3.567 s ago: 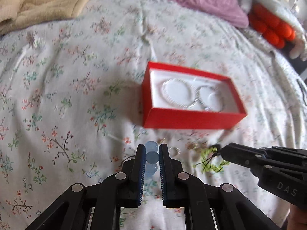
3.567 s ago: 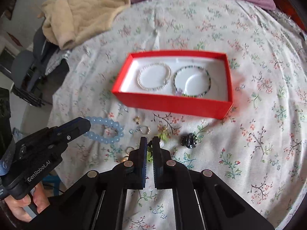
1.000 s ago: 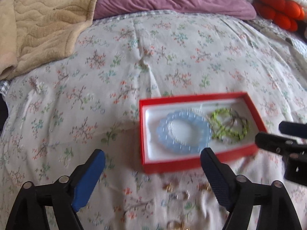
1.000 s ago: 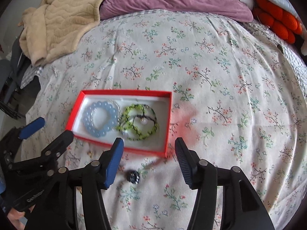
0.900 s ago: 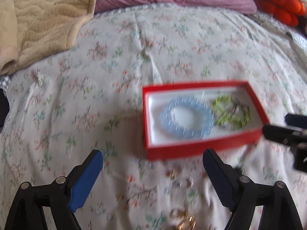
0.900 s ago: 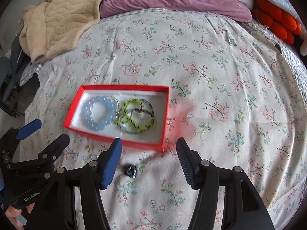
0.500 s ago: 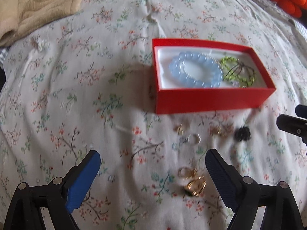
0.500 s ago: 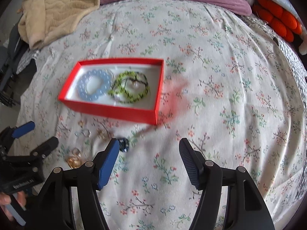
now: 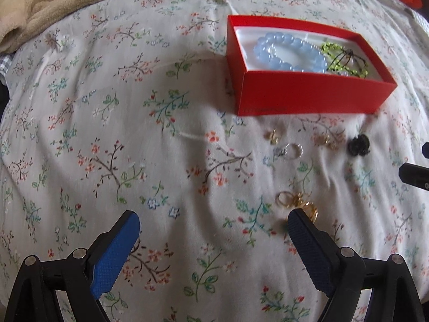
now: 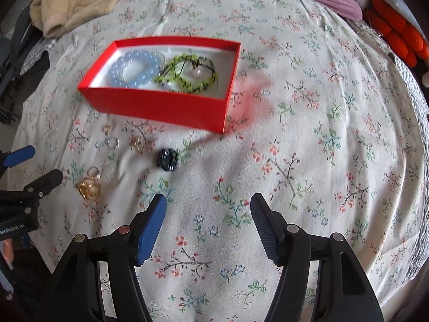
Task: Organize jewelry
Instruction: 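Move both tools back over the remaining rings beside the box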
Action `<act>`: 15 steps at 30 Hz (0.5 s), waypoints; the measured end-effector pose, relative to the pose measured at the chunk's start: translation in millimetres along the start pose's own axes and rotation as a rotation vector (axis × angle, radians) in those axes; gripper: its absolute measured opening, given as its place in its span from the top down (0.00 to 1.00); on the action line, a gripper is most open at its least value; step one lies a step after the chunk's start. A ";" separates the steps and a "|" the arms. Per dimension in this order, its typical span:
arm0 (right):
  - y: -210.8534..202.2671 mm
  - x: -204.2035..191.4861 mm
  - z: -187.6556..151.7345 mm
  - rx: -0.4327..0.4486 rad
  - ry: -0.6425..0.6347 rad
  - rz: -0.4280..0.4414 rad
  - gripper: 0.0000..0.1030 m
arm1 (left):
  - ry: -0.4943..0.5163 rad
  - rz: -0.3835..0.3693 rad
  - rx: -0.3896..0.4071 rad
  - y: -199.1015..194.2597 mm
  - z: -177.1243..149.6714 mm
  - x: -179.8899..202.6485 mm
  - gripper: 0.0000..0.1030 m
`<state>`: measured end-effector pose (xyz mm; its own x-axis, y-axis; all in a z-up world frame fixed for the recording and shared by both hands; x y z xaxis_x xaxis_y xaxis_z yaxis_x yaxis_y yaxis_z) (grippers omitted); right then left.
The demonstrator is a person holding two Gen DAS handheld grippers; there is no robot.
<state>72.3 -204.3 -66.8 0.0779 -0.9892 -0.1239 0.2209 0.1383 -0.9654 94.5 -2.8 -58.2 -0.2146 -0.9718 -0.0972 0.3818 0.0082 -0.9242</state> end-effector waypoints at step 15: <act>9.7 7.8 -12.0 -0.037 0.011 -0.024 0.34 | -0.075 -0.184 -0.059 2.1 -16.2 -3.3 0.12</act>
<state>63.4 -211.3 -79.9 0.0624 -0.9927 -0.1031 0.1867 0.1131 -0.9759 81.5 4.2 -65.8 -0.2073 -0.9731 0.1009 0.2888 -0.1594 -0.9440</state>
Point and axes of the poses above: each gripper's, at about its wrist camera, not at the fingertips, and y roughly the way its jaws point, x to its right, z to its top, the point moved 6 cm from there along y, roughly the way its jaws point, and after that the axes turned 5 degrees about z, right-handed, at the moved point
